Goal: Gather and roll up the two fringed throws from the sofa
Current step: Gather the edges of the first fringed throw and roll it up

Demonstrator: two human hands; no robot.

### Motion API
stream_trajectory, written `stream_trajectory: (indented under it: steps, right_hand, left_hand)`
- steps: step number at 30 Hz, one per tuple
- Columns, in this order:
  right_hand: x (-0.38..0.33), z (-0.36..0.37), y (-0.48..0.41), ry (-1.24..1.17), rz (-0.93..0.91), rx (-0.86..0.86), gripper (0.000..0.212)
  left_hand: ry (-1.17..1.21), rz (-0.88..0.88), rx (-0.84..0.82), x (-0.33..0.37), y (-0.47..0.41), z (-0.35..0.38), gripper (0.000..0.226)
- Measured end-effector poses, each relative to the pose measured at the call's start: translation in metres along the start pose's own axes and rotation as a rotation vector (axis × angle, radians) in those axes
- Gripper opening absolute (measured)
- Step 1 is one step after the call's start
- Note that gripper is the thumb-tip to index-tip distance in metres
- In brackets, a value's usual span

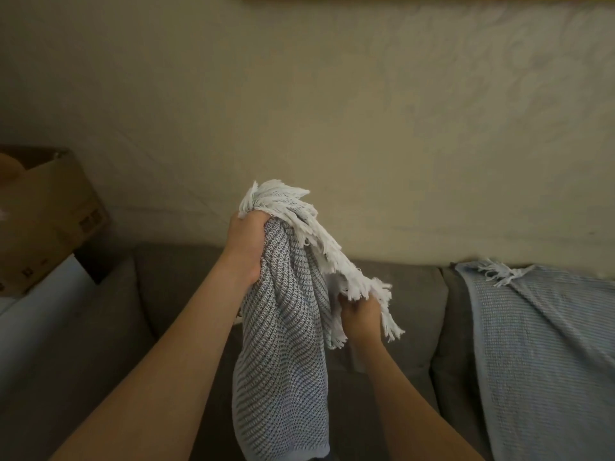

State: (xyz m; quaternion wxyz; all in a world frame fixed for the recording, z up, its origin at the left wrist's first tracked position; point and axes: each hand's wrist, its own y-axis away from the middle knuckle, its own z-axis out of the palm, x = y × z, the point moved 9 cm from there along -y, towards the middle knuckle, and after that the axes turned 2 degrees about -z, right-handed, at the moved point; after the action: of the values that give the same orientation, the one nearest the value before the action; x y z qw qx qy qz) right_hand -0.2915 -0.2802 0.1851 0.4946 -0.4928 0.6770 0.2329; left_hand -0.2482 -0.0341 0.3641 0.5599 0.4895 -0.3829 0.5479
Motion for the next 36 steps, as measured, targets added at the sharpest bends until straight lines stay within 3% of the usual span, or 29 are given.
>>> stream_trajectory:
  steps: [3, 7, 10, 12, 15, 19, 21, 23, 25, 30, 32, 36]
  right_hand:
    - [0.007, -0.013, 0.003, -0.083, 0.089, 0.091, 0.031]
    - [0.003, -0.051, 0.012, -0.221, 0.216, 0.330, 0.005]
    - [-0.012, -0.067, 0.016, -0.198, 0.139, 0.360, 0.026]
    - [-0.018, -0.063, 0.020, -0.164, 0.040, 0.246, 0.029]
    - [-0.013, -0.033, 0.024, 0.021, -0.066, -0.131, 0.035]
    - [0.023, 0.017, 0.054, 0.328, 0.082, -0.838, 0.040]
    - [0.041, 0.019, 0.067, 0.636, 0.119, -1.029, 0.039]
    - [0.048, 0.018, 0.067, 0.888, 0.080, -1.040, 0.039]
    - [0.051, 0.015, 0.052, 1.043, 0.009, -0.903, 0.050]
    - [0.044, -0.009, 0.029, 1.193, -0.127, -0.589, 0.043]
    - [0.060, -0.016, 0.027, 1.161, -0.011, -0.656, 0.044]
    - [0.075, -0.007, 0.042, 0.864, 0.190, -0.931, 0.046]
  left_hand:
    - [0.013, -0.009, 0.076, -0.001, -0.005, -0.014, 0.031]
    - [-0.011, -0.001, 0.229, -0.008, -0.006, -0.034, 0.019]
    - [-0.056, 0.021, 0.288, -0.013, -0.006, -0.037, 0.009]
    - [-0.065, 0.060, 0.300, -0.012, -0.007, -0.034, 0.006]
    - [-0.121, 0.108, 0.327, -0.007, -0.006, -0.031, 0.010]
    - [-0.164, 0.154, 0.368, -0.004, -0.005, -0.027, 0.011]
    - [-0.191, 0.164, 0.372, -0.004, -0.005, -0.027, 0.009]
    - [-0.252, 0.180, 0.362, -0.005, -0.006, -0.030, 0.012]
    - [-0.299, 0.211, 0.358, -0.005, -0.006, -0.033, 0.011]
    - [-0.346, 0.228, 0.402, -0.006, -0.005, -0.045, 0.012]
    - [-0.378, 0.227, 0.384, -0.008, -0.007, -0.045, 0.011]
    - [-0.477, 0.272, 0.300, -0.012, -0.007, -0.035, 0.013]
